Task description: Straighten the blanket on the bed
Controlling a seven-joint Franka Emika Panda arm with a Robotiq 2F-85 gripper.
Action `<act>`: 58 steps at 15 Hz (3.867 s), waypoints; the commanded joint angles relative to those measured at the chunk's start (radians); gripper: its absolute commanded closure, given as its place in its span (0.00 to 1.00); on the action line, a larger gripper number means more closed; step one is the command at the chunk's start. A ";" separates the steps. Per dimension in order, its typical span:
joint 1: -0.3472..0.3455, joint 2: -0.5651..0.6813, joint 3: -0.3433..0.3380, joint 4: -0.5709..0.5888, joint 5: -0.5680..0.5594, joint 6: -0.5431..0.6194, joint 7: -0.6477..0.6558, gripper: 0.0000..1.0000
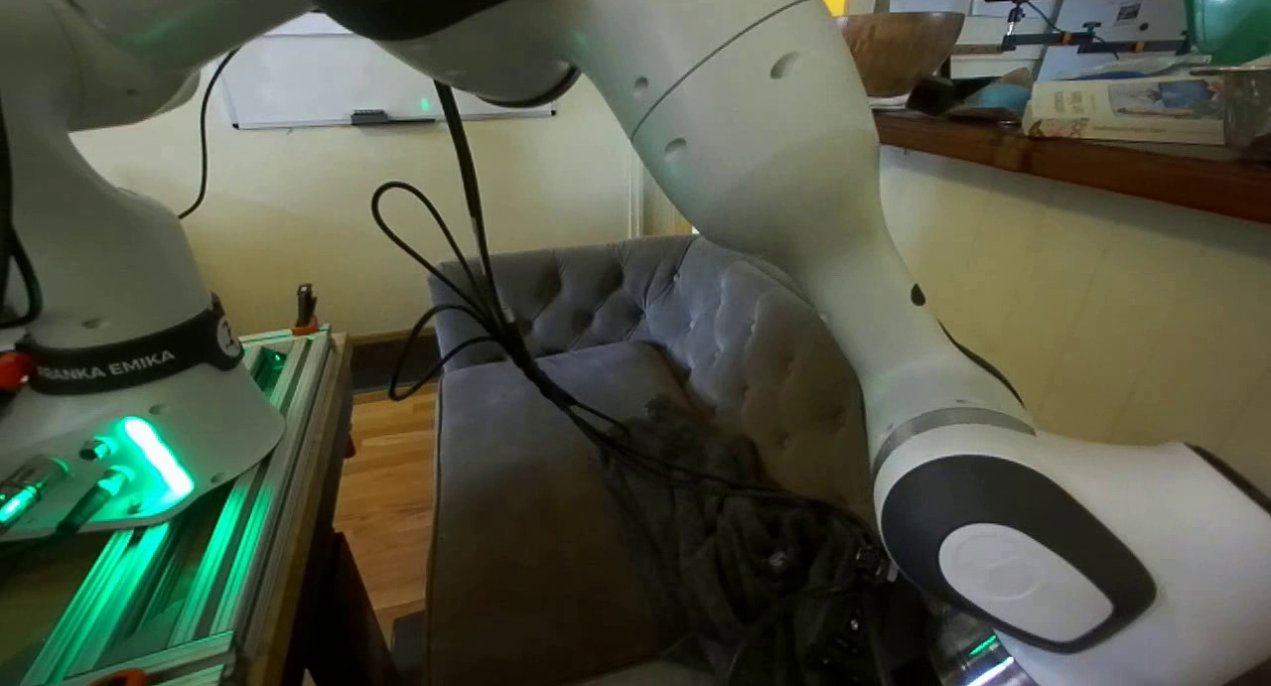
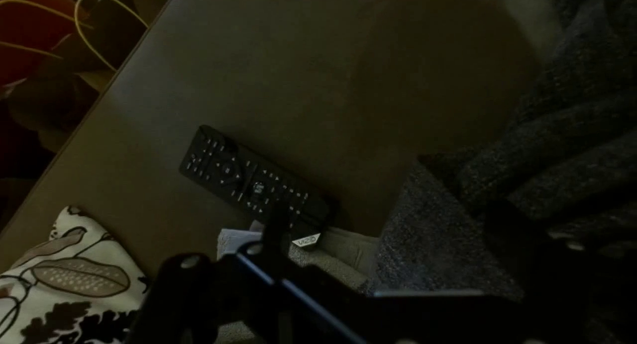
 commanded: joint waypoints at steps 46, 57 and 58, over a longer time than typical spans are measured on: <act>-0.006 0.257 -0.003 0.321 -0.041 0.033 0.240 1.00; -0.069 -0.128 0.075 0.165 0.110 0.225 -0.009 0.98; -0.068 -0.166 0.085 0.160 0.117 0.248 -0.035 0.98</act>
